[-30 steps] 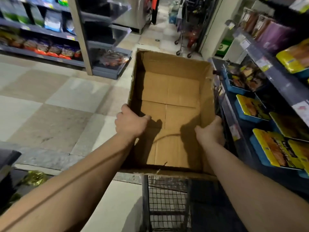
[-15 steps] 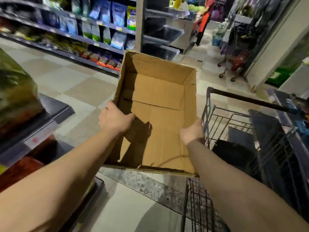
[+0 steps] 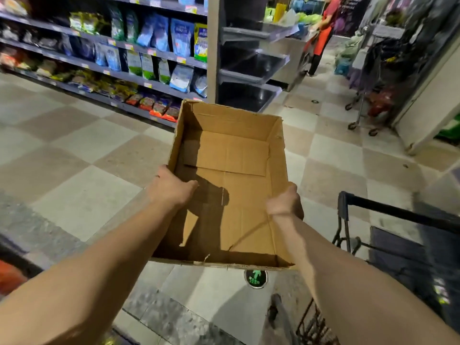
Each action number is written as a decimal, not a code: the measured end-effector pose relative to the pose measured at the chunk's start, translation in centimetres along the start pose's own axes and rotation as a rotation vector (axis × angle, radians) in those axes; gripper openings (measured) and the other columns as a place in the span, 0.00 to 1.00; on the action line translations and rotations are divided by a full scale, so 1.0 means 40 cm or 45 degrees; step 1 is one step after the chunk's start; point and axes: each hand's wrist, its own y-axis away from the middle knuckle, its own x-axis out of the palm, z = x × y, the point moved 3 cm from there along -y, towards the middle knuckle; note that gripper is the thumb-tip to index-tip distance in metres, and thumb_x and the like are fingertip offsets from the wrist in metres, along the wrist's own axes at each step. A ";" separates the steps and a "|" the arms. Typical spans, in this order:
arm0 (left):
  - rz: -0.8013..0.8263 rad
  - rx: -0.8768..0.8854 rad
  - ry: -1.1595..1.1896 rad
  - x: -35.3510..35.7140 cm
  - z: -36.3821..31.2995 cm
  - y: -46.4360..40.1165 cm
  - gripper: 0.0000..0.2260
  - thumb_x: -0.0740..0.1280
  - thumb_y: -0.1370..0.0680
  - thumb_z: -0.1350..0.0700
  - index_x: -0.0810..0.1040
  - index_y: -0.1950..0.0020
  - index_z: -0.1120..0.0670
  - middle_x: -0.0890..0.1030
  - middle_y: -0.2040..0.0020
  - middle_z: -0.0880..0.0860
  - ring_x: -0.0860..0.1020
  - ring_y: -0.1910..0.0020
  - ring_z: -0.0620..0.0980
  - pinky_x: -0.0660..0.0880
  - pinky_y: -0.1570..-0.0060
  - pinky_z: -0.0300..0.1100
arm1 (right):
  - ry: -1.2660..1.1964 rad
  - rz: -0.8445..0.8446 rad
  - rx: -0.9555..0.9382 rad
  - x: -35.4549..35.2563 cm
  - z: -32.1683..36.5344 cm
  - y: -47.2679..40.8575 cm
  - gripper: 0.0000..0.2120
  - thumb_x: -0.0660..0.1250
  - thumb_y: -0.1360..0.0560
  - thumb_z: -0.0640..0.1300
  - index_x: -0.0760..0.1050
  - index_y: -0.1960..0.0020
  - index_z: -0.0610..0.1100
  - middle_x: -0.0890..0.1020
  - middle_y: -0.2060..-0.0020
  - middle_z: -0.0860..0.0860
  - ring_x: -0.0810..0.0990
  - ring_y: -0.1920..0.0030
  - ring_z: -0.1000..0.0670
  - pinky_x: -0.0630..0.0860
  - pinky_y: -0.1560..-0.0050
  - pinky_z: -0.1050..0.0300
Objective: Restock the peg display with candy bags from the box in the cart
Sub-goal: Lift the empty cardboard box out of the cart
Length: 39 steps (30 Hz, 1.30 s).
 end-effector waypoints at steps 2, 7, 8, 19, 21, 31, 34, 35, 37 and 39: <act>0.005 0.027 -0.014 0.049 -0.081 -0.080 0.37 0.74 0.27 0.41 0.64 0.26 0.57 0.75 0.33 0.61 0.76 0.36 0.63 0.77 0.39 0.56 | 0.003 -0.028 0.003 -0.016 0.030 -0.114 0.28 0.69 0.24 0.40 0.61 0.29 0.43 0.77 0.40 0.44 0.80 0.44 0.41 0.75 0.55 0.54; 0.071 0.042 -0.047 0.200 -0.246 -0.270 0.36 0.73 0.27 0.39 0.64 0.27 0.56 0.75 0.34 0.61 0.74 0.35 0.63 0.75 0.37 0.58 | 0.004 -0.037 0.100 -0.036 0.057 -0.349 0.27 0.67 0.23 0.42 0.60 0.29 0.45 0.75 0.38 0.45 0.79 0.44 0.41 0.79 0.49 0.50; 0.102 0.054 -0.050 0.235 -0.284 -0.311 0.36 0.73 0.28 0.38 0.65 0.28 0.56 0.75 0.34 0.61 0.74 0.35 0.63 0.75 0.37 0.58 | 0.004 -0.060 0.116 -0.041 0.058 -0.399 0.26 0.66 0.23 0.42 0.60 0.28 0.45 0.75 0.37 0.45 0.79 0.43 0.41 0.79 0.50 0.50; 0.533 0.417 -0.092 0.695 -0.813 -0.715 0.34 0.73 0.26 0.42 0.64 0.28 0.56 0.74 0.35 0.61 0.74 0.36 0.63 0.74 0.39 0.55 | -0.114 -0.347 0.564 -0.138 0.045 -0.953 0.28 0.66 0.26 0.44 0.61 0.29 0.42 0.76 0.37 0.43 0.78 0.41 0.38 0.76 0.50 0.50; 0.576 0.486 -0.122 0.765 -0.925 -0.773 0.33 0.73 0.26 0.42 0.65 0.29 0.56 0.75 0.36 0.61 0.76 0.38 0.62 0.76 0.42 0.55 | -0.183 -0.402 0.640 -0.156 0.042 -1.032 0.28 0.67 0.26 0.45 0.62 0.29 0.43 0.77 0.37 0.43 0.78 0.40 0.38 0.77 0.46 0.49; 1.001 0.720 -0.289 1.229 -1.266 -0.797 0.35 0.73 0.30 0.40 0.66 0.29 0.55 0.77 0.37 0.59 0.78 0.40 0.63 0.78 0.41 0.58 | -0.258 -0.604 1.091 -0.298 -0.159 -1.268 0.27 0.65 0.24 0.47 0.61 0.28 0.44 0.76 0.35 0.43 0.78 0.39 0.39 0.76 0.47 0.50; 1.099 0.709 -0.340 1.386 -1.348 -0.780 0.36 0.72 0.32 0.39 0.66 0.30 0.54 0.78 0.38 0.59 0.78 0.42 0.63 0.78 0.42 0.57 | -0.256 -0.619 1.168 -0.348 -0.245 -1.376 0.27 0.65 0.25 0.46 0.61 0.29 0.44 0.75 0.35 0.43 0.78 0.40 0.40 0.73 0.53 0.52; 1.114 0.706 -0.352 1.436 -1.383 -0.779 0.36 0.72 0.32 0.38 0.66 0.30 0.54 0.77 0.38 0.59 0.78 0.42 0.63 0.78 0.42 0.57 | -0.269 -0.619 1.179 -0.367 -0.273 -1.424 0.27 0.64 0.25 0.45 0.61 0.28 0.44 0.75 0.34 0.43 0.78 0.40 0.41 0.72 0.54 0.53; 1.111 0.705 -0.383 1.542 -1.463 -0.786 0.38 0.71 0.34 0.37 0.66 0.31 0.53 0.77 0.39 0.59 0.79 0.43 0.63 0.79 0.43 0.57 | -0.302 -0.602 1.188 -0.408 -0.318 -1.524 0.29 0.64 0.25 0.44 0.59 0.27 0.44 0.74 0.33 0.44 0.78 0.40 0.41 0.72 0.55 0.55; 1.077 0.721 -0.404 1.630 -1.559 -0.785 0.37 0.72 0.34 0.37 0.66 0.32 0.53 0.78 0.40 0.59 0.80 0.45 0.63 0.80 0.46 0.57 | -0.326 -0.564 1.197 -0.453 -0.356 -1.619 0.30 0.64 0.24 0.44 0.58 0.25 0.44 0.73 0.32 0.44 0.77 0.38 0.41 0.74 0.52 0.54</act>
